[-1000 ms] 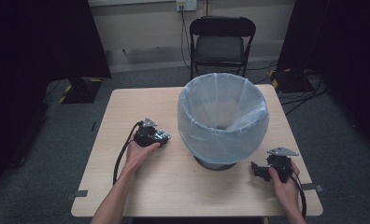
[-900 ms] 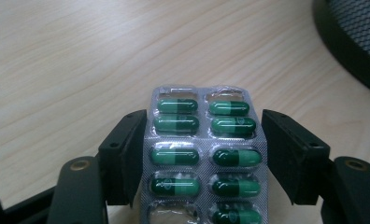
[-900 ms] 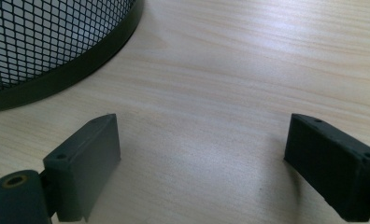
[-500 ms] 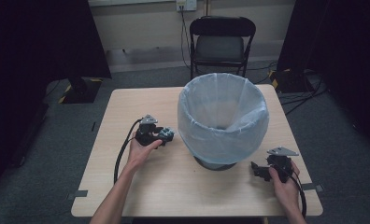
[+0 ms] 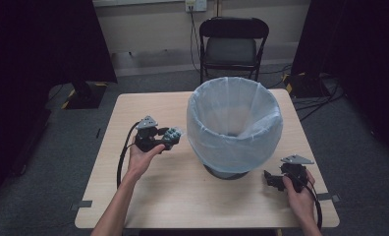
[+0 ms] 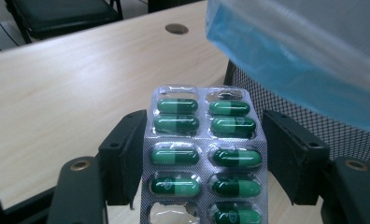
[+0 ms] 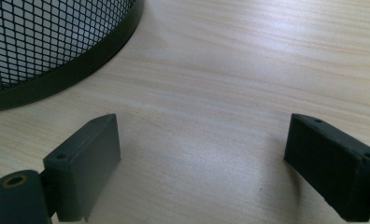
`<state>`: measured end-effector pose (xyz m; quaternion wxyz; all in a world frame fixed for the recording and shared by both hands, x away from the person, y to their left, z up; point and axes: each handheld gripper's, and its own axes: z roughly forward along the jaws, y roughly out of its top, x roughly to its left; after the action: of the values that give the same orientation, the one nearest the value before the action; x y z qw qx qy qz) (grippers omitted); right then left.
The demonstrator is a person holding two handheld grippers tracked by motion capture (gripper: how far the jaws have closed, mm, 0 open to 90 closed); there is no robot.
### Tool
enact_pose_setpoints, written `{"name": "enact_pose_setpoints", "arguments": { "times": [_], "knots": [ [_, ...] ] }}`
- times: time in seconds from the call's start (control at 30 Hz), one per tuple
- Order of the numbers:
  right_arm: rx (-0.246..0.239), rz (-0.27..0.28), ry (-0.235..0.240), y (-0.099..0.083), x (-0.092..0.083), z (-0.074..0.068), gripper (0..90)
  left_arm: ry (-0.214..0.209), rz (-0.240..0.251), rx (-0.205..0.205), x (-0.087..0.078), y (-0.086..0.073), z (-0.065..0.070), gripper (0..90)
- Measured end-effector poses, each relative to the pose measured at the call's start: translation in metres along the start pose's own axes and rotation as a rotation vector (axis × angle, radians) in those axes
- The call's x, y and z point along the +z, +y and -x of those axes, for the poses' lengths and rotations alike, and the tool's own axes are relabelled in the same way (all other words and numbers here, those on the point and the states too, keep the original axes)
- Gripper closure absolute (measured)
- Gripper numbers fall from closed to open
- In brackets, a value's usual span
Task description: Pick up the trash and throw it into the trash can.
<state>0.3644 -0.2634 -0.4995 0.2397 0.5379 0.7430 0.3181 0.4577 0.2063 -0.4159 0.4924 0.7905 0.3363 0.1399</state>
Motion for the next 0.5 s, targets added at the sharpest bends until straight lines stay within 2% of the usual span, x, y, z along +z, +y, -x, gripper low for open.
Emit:
{"name": "enact_pose_setpoints", "arguments": {
  "times": [0.23,0.37,0.5],
  "knots": [
    [0.000,0.000,0.000,0.000,0.000,0.000,9.6,-0.019,0.061,0.032,-0.015,0.018,0.007,34.2],
    [0.000,0.000,0.000,0.000,0.000,0.000,9.6,-0.055,0.104,0.010,-0.023,0.026,0.009,34.2],
    [0.000,0.000,0.000,0.000,0.000,0.000,9.6,-0.058,0.127,0.035,-0.032,0.035,0.013,34.2]
  ]
}}
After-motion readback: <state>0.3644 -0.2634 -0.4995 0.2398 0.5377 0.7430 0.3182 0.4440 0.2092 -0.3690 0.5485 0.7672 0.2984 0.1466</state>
